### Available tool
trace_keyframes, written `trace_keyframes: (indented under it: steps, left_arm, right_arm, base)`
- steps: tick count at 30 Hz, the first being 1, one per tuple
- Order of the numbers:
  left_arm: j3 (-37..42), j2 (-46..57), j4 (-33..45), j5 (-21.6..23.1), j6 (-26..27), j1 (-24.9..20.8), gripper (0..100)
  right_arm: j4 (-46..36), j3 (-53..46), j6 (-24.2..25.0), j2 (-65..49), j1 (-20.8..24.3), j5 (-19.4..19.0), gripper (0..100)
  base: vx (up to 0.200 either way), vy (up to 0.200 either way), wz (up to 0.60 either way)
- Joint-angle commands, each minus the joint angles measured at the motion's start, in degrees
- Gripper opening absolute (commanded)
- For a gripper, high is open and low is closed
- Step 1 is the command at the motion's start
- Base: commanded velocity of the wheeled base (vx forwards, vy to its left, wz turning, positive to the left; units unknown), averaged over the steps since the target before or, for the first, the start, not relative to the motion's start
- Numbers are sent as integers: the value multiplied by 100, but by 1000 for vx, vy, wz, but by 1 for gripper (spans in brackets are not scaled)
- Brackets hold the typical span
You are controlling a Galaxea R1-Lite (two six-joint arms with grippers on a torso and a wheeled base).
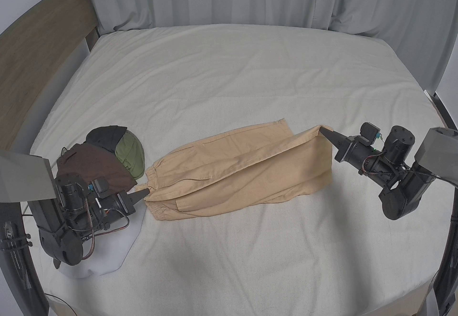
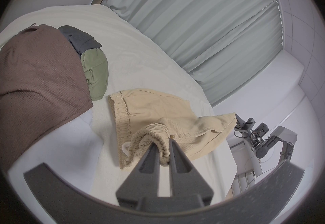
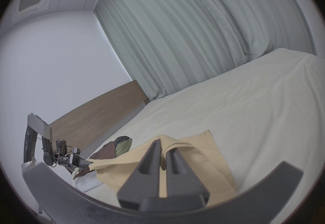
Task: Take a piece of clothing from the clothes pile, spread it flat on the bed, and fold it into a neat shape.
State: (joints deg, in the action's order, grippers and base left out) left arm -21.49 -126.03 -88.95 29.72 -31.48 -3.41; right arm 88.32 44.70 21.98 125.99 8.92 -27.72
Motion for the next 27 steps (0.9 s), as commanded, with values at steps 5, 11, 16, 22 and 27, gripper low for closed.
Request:
trace_keyframes:
  steps: [5, 11, 16, 22, 27]
  left_arm:
    - [-66, -36, -8, -19, -34, -28, 0]
    - [-110, -71, -8, -54, -60, -63, 0]
    - [-224, -71, -8, -221, -280, -72, 0]
    - [-312, -133, -8, -230, -447, -72, 0]
    - [-461, -352, -8, -221, -456, -98, 0]
  right_arm:
    - [-25, 663, -1, 391, 4, -5, 0]
    - [-113, 979, -1, 593, -13, -5, 0]
    - [-113, 1322, 26, 822, 13, -14, 0]
    - [-219, 1726, 34, 1077, 83, 4, 0]
    - [-386, 2236, 166, 1297, 83, 30, 0]
  base:
    - [0, 0, 0]
    - [0, 0, 0]
    - [0, 0, 0]
    - [0, 0, 0]
    - [0, 0, 0]
